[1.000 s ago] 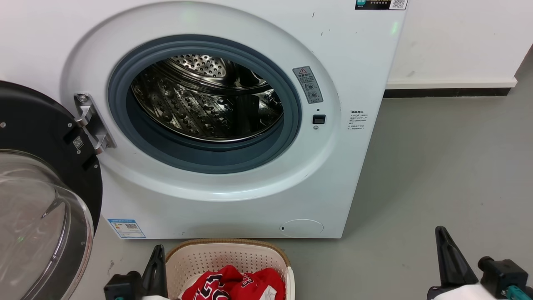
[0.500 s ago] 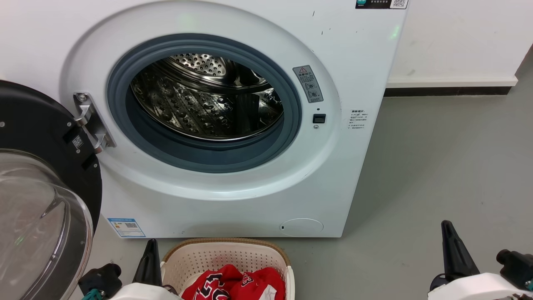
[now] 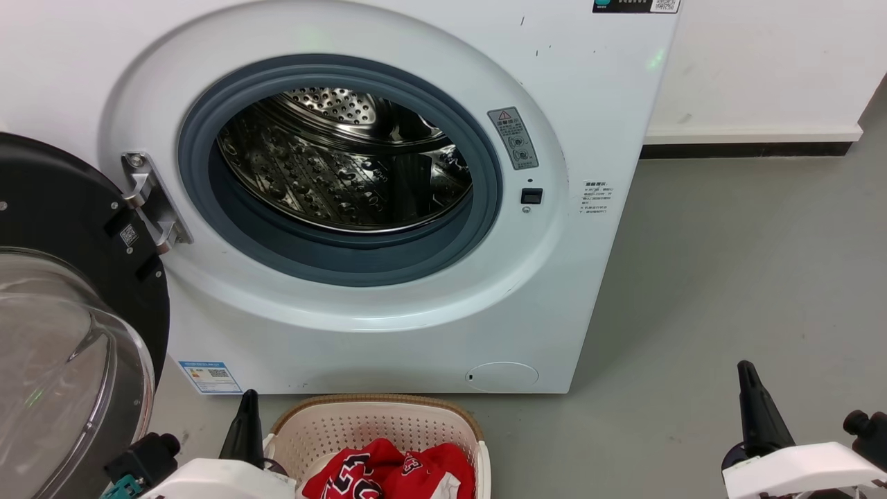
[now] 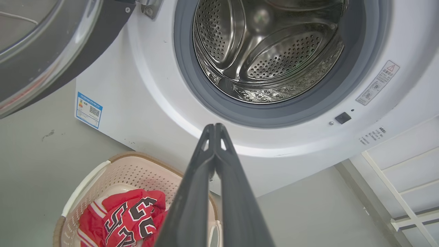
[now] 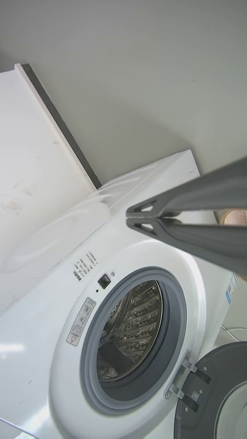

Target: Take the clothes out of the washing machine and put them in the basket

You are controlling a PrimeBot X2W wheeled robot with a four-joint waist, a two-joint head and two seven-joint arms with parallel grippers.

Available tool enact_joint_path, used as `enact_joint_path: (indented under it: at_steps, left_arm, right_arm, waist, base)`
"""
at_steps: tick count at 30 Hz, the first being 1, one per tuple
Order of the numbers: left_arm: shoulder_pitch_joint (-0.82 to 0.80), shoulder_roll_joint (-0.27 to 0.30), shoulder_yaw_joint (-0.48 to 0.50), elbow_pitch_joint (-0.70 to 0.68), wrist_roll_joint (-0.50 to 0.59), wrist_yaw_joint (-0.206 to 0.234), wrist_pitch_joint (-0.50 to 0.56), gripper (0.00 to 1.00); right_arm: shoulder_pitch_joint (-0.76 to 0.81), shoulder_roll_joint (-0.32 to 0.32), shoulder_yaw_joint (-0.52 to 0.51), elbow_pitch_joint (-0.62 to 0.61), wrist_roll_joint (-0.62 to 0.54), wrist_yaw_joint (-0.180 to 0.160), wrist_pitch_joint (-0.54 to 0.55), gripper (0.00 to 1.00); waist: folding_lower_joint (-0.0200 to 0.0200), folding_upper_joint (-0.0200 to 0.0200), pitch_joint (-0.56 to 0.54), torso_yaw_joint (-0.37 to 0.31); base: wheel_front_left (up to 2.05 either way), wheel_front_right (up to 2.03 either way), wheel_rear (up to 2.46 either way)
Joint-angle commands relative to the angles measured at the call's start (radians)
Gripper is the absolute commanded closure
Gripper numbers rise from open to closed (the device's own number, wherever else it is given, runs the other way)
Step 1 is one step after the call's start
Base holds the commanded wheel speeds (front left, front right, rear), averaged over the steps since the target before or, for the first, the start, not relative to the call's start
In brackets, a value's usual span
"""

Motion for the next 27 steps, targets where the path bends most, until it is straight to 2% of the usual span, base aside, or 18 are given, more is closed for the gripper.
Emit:
enact_joint_path:
  at_steps: [1, 27]
  left_arm:
    - [-0.032, 0.000, 0.006, -0.009, -0.043, -0.007, 0.009, 1.00]
    - [-0.074, 0.000, 0.037, 0.002, -0.373, -0.040, 0.087, 1.00]
  right_arm:
    - [-0.034, -0.003, -0.003, -0.007, 0.046, 0.000, 0.011, 1.00]
    - [-0.077, -0.004, -0.014, 0.018, 0.386, 0.000, 0.090, 1.00]
  waist:
    - [0.0000, 0.0000, 0.000, 0.000]
    - [0.0000, 0.0000, 0.007, 0.004]
  base:
    - [0.00, 0.00, 0.00]
    - [0.00, 0.00, 0.00]
